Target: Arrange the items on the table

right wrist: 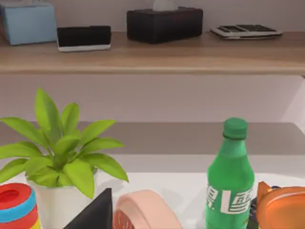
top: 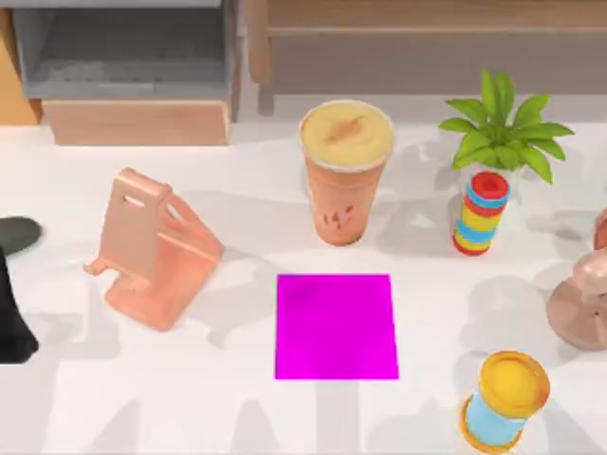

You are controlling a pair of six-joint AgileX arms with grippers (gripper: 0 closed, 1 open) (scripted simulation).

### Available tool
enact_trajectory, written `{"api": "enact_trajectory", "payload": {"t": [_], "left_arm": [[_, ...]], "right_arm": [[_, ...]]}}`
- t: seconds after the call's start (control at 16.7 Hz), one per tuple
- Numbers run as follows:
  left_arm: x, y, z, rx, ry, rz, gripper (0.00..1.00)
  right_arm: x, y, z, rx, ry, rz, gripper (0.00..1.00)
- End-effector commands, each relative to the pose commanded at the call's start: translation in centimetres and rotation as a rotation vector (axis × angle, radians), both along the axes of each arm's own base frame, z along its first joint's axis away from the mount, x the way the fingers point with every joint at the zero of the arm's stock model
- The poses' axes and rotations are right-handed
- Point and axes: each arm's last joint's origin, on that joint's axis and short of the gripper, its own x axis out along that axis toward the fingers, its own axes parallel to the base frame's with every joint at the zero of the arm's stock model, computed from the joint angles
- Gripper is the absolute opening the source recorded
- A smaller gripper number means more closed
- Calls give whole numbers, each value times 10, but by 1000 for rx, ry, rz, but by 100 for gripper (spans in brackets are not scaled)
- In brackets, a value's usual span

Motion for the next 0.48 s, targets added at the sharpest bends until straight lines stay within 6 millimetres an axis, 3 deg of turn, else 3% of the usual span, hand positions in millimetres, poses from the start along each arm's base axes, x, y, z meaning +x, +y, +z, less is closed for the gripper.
{"api": "enact_trajectory", "payload": {"t": [0.24,0.48], "left_arm": [[0,1,6,23,9,12,100],[-1,6,48,156,69,66,100]], "right_arm": [[0,0,0,0,0,0,100],[0,0,0,0,0,0,100]]}}
